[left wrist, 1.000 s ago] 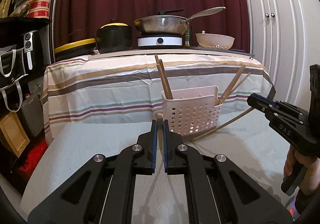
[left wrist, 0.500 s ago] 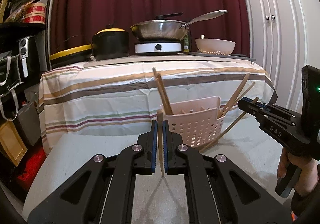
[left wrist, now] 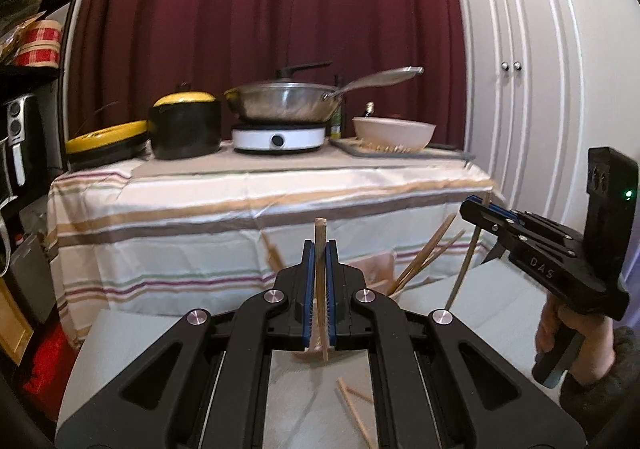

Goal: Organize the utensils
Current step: 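Lift both held chopsticks and carry them over the holder, then open both tools to drop the chopsticks into the holder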

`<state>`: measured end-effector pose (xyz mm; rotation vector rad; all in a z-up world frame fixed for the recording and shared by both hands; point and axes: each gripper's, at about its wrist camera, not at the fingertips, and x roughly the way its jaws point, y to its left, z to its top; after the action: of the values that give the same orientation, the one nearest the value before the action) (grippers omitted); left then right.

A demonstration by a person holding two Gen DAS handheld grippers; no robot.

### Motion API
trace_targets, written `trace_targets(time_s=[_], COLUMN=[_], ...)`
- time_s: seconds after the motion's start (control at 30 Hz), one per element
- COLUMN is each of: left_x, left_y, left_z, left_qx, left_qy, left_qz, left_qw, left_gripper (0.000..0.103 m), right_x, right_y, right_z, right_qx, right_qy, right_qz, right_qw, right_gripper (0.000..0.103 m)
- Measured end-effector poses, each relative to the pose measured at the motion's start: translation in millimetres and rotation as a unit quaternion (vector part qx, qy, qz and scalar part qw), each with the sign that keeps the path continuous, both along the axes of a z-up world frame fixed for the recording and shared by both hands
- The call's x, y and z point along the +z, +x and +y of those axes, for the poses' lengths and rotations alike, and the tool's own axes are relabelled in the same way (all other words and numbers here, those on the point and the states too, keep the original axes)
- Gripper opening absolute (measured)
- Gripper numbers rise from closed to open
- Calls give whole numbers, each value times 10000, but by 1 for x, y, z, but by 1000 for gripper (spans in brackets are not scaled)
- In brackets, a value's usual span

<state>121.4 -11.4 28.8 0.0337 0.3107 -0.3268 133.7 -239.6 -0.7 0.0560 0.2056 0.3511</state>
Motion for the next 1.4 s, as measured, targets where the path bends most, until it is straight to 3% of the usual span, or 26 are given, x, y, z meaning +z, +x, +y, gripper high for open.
trace_targets(time_s=[0.27, 0.53, 0.77, 1.03, 1.1, 1.17, 1.2, 1.23, 1.4], left_x=[41, 51, 34, -10, -19, -26, -26, -26, -15], left_y=[9, 38, 66, 97, 102, 105, 104, 100, 78], left_z=[-15, -24, -29, -30, -29, -27, -26, -25, -20], left_qx=[-77, 128, 119, 41, 81, 154, 192, 208, 269], left_qy=[139, 232, 178, 248, 238, 259, 260, 239, 227], left_qz=[-415, -595, -363, 277, 362, 416, 396, 341, 77], left_qw=[9990, 9979, 9991, 9993, 9990, 9987, 9987, 9989, 9994], left_gripper=[6, 6, 6, 6, 10, 34, 40, 46, 59], right_x=[29, 45, 31, -17, -25, -27, -26, -24, -8], right_y=[17, 43, 73, 105, 108, 108, 106, 104, 80], right_z=[-12, -14, -10, -1, 1, 3, 3, 3, -1], right_qx=[-109, -176, -197, -139, -128, -128, -142, -167, -232], right_qy=[96, 185, 193, 93, 50, 13, 6, -7, -79], right_qz=[-424, -733, -696, -54, 37, 78, 47, 4, -226], right_qw=[9990, 9970, 9972, 9998, 9999, 9999, 9999, 9999, 9994], right_gripper=[6, 6, 6, 6, 9, 25, 38, 45, 51])
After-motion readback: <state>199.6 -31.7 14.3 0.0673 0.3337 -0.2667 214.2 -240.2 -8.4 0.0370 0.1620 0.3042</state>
